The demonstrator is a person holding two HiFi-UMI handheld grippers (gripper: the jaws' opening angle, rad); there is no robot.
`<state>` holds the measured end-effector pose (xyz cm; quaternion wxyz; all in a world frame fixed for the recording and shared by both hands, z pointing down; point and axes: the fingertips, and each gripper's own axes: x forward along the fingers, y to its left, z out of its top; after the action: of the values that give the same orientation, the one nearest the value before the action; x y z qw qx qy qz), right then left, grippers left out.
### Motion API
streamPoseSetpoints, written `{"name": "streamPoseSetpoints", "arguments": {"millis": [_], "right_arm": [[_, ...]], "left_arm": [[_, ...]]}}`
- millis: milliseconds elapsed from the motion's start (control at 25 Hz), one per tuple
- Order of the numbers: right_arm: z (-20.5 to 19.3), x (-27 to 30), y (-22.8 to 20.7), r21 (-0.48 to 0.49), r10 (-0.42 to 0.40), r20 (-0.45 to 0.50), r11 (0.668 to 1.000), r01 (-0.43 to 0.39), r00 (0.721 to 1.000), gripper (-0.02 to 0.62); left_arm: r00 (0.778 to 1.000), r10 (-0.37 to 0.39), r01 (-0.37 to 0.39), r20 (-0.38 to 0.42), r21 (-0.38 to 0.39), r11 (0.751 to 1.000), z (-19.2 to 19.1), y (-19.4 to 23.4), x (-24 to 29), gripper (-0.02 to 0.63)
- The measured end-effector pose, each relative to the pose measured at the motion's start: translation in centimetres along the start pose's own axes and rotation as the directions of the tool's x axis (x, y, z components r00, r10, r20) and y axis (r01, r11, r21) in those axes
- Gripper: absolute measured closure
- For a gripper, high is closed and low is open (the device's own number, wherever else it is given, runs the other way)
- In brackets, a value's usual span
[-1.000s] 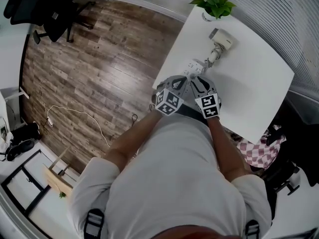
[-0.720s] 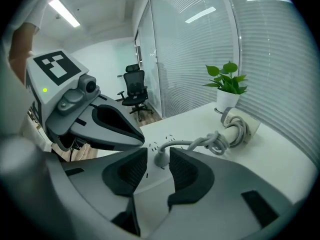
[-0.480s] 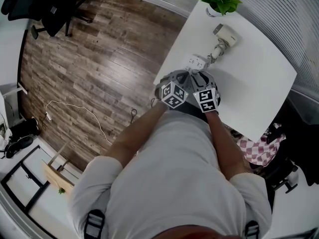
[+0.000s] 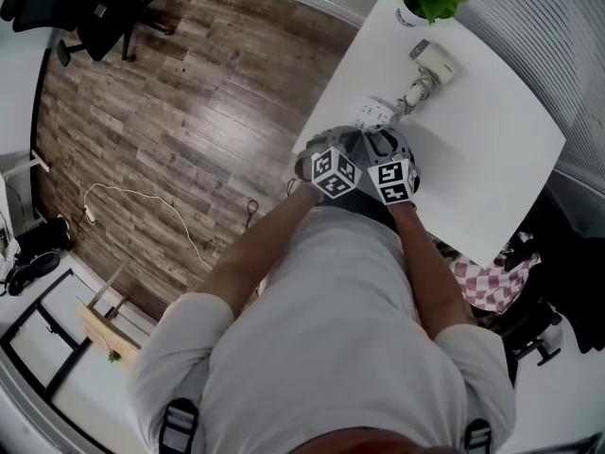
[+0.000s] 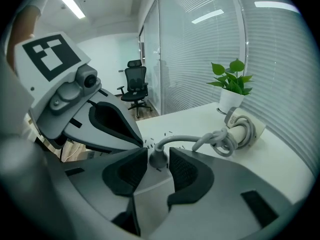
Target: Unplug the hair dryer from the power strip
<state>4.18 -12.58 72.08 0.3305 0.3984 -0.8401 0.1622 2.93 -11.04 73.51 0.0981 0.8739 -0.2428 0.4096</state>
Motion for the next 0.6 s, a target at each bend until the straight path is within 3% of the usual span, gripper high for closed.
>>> {"name": "streamPoseSetpoints", "arguments": {"millis": [120, 360, 600], "right_arm": [[-0.16, 0.27, -0.07, -0.002, 0.007, 0.005, 1.0, -0.007, 1.0, 0.451], [0.08, 0.35, 0.07, -0.02, 0.024, 0.021, 1.0, -0.023, 1.0, 0.467], [0.17, 0.19, -0.24, 0.044, 0.008, 0.034, 0.999, -0.01, 0.999, 0.479]], "left_arm": [[1.0, 0.002, -0.001, -0.012, 0.039, 0.999, -0.07, -0.15, 0.02, 0.577], [0.999, -0.005, 0.007, -0.05, 0.044, 0.999, -0.14, -0.07, 0.22, 0.577], [0.99, 0.003, 0.004, -0.138, 0.051, 0.999, -0.15, -0.12, 0.55, 0.577]]}}
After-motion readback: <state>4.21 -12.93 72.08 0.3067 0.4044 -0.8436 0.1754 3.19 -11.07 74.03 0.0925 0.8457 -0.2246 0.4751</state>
